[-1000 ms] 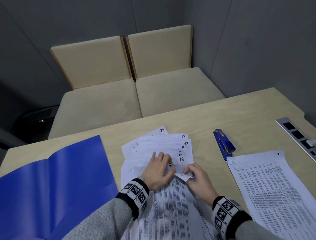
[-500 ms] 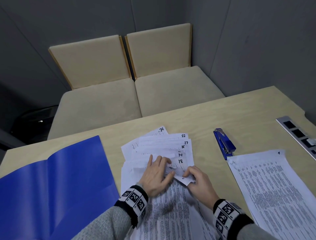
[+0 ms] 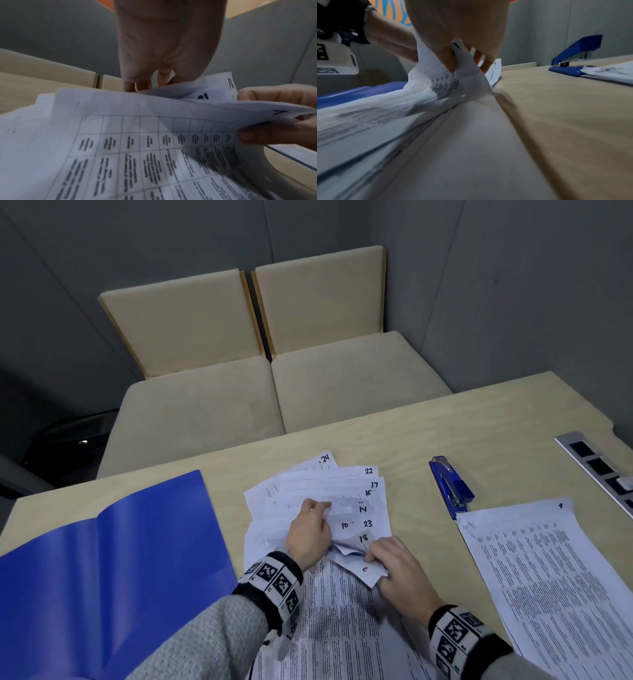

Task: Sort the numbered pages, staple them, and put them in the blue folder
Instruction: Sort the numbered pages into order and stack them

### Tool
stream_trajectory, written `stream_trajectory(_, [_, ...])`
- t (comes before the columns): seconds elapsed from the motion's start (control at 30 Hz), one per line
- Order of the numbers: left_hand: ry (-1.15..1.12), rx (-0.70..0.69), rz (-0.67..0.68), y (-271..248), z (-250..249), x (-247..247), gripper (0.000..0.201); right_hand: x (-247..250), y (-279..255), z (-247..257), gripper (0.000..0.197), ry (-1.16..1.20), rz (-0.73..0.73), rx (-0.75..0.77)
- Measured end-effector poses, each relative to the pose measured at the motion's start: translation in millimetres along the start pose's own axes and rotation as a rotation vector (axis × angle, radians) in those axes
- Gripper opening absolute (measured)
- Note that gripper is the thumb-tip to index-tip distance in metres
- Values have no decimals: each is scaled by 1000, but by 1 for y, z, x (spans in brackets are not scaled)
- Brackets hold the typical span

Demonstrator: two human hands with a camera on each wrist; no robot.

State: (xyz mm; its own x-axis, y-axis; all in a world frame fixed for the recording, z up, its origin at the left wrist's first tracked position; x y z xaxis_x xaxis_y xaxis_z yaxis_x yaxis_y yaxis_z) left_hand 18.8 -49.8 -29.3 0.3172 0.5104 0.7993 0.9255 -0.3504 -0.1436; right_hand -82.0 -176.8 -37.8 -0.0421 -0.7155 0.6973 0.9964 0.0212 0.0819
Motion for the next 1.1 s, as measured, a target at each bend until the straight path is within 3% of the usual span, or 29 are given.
stream_trajectory(0.23, [66, -25, 75, -2, 2, -1, 32, -1, 0, 0, 26, -19, -14, 15])
stream_trajectory(0.33, [103, 31, 134, 2, 5, -2, 32, -1, 1, 0, 24, -6, -3, -2])
stream_trajectory(0.47, [163, 33, 205, 11, 3, -4, 33, 1, 2, 2, 6, 13, -3, -6])
stream_trajectory(0.63, [218, 40, 323, 20, 9, -2, 18, 5, 5, 4, 16, 20, -21, -10])
stream_trajectory(0.7, [376, -93, 253, 23, -2, 9, 16, 6, 8, 2, 19, 52, -22, -36])
stream_trajectory(0.8, [623, -510, 14, 8, -43, 26, 17, 9, 13, -8, 20, 178, -35, -161])
stream_trajectory(0.87, [623, -640, -118, -10, -59, 41, 39, 8, 15, -14, 18, 232, -9, -224])
stream_trajectory(0.97, [633, -645, -289, -26, -67, 81, 61, 7, 14, -18, 11, 266, 31, -306])
stream_trajectory(1.03, [618, -592, -398, -33, -70, 117, 64, 10, 14, -18, 3, 332, 11, -353])
stream_trajectory(1.1, [560, -541, -518, -42, -77, 160, 59, 17, 14, -20, 9, 471, -54, -425])
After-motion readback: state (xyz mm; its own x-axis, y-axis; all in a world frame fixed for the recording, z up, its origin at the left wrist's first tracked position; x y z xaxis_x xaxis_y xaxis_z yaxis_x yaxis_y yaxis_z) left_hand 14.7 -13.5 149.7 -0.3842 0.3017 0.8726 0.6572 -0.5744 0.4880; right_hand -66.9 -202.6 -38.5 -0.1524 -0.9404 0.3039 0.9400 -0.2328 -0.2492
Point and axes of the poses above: each hand's wrist, its own y-axis towards the middle knuckle, its own x-axis out of the back of the hand, z = x × y, the point moved 9 cm from there along y, towards the middle knuckle, and after that the axes turned 4 degrees about -z, right-handed, at the moved point
